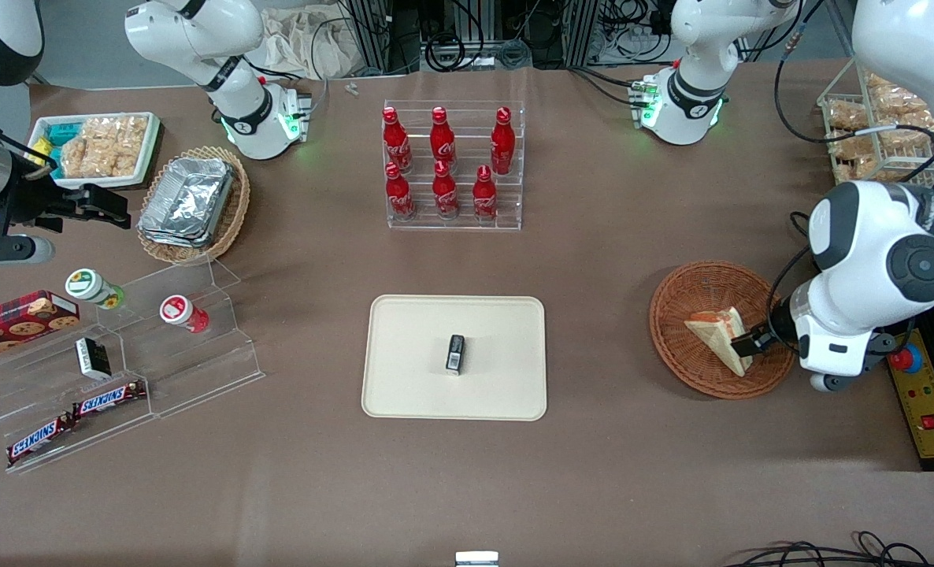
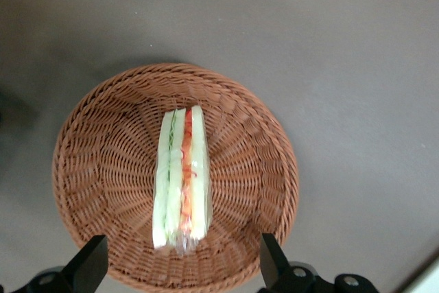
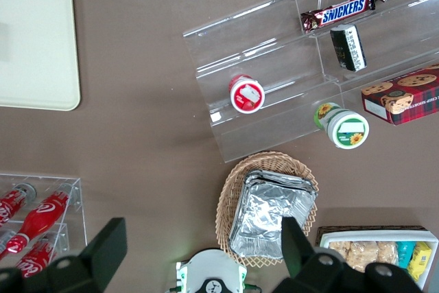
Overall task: Place sandwich from basket to tray
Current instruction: 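Move the left gripper over the sandwich in the wicker basket and lower, then close the left gripper on the triangular sandwich's crust edge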
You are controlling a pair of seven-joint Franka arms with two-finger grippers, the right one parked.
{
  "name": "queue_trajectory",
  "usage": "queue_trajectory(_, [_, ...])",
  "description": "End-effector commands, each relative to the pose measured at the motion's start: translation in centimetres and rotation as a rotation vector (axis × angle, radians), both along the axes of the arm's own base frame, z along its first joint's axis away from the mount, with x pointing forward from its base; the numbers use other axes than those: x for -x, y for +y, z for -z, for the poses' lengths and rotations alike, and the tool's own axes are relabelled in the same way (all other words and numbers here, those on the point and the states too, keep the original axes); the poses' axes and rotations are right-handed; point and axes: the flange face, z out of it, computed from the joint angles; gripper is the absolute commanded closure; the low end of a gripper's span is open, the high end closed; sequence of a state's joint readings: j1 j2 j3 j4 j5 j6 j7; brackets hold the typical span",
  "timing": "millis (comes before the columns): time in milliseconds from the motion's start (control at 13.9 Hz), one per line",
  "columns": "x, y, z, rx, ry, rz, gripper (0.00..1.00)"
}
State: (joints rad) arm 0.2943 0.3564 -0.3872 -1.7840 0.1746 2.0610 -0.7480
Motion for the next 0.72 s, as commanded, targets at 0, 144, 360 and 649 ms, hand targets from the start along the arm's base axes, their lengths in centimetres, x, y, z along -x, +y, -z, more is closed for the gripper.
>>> queue_trajectory(0, [0.5,0.1,2.2,-0.003,-0.028,-0.016,0.01])
queue_trajectory(144, [1.0,0.9,3.6,-0.002,-0.041,-0.028,0.01])
queue_trajectory(360, [1.8,0.6,5.3,0.006,-0.054,-0.025,0.01])
queue_trajectory(649, [2.9,0.3,7.4,0.016,-0.068,-0.054,0.01])
